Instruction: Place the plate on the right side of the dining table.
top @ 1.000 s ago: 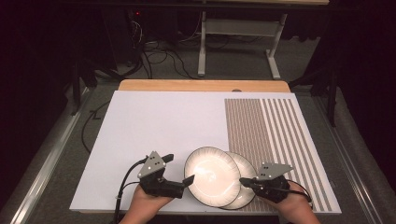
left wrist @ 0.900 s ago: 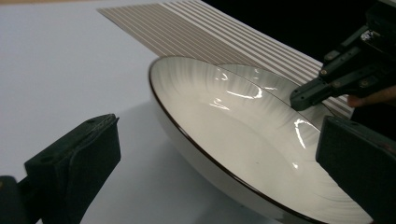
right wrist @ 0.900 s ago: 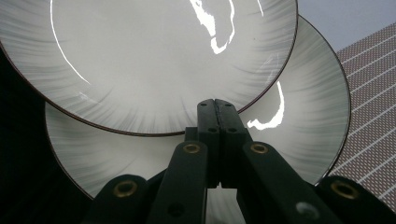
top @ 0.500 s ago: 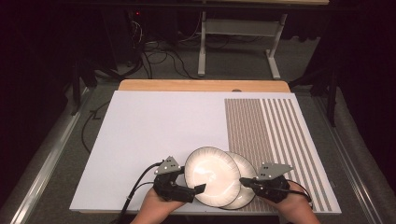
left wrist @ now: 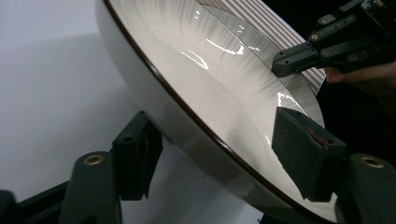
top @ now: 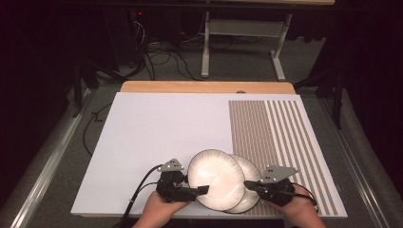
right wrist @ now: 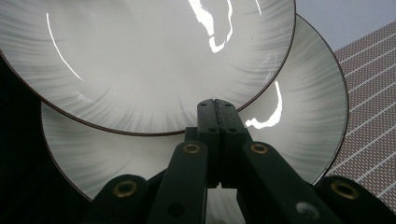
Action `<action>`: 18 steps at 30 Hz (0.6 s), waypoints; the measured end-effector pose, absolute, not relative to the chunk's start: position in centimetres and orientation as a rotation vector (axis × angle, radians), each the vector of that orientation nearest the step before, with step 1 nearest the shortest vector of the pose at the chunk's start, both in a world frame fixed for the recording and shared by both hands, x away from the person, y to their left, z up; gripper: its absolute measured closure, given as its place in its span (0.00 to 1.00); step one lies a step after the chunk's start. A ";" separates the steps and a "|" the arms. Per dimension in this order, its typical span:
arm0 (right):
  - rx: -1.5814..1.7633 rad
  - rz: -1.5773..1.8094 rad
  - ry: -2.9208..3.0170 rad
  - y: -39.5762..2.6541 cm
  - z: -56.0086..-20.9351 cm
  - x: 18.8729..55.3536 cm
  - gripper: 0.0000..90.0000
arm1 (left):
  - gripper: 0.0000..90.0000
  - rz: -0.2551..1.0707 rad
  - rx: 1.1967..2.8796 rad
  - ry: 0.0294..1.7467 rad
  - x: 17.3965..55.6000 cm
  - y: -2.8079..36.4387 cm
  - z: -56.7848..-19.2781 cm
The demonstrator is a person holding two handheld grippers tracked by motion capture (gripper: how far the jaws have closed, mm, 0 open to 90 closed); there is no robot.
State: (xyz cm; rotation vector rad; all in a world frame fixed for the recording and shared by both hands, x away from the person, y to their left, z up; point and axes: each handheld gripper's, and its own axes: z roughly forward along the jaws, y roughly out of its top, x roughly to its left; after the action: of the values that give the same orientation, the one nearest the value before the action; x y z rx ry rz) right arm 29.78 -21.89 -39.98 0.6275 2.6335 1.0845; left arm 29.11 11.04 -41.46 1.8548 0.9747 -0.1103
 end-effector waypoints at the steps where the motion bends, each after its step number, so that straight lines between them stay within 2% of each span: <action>1: 0.633 1.083 2.635 -21.9 -40.0 29.8 1.00 | 0.40 -0.120 1.849 0.985 29.2 11.1 -41.4; 10: 0.619 1.087 2.627 -22.0 -40.0 29.7 1.00 | 0.49 -0.176 1.827 1.044 29.6 11.4 -41.6; 18: 0.630 1.106 2.599 -22.2 -39.6 29.6 1.00 | 0.57 -0.167 1.818 1.078 29.7 11.5 -41.7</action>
State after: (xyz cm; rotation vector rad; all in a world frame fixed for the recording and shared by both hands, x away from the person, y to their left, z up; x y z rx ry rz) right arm 29.63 -22.24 -39.61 0.6298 2.5994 1.1060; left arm 29.66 11.53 -41.74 1.8176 1.0777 -0.1673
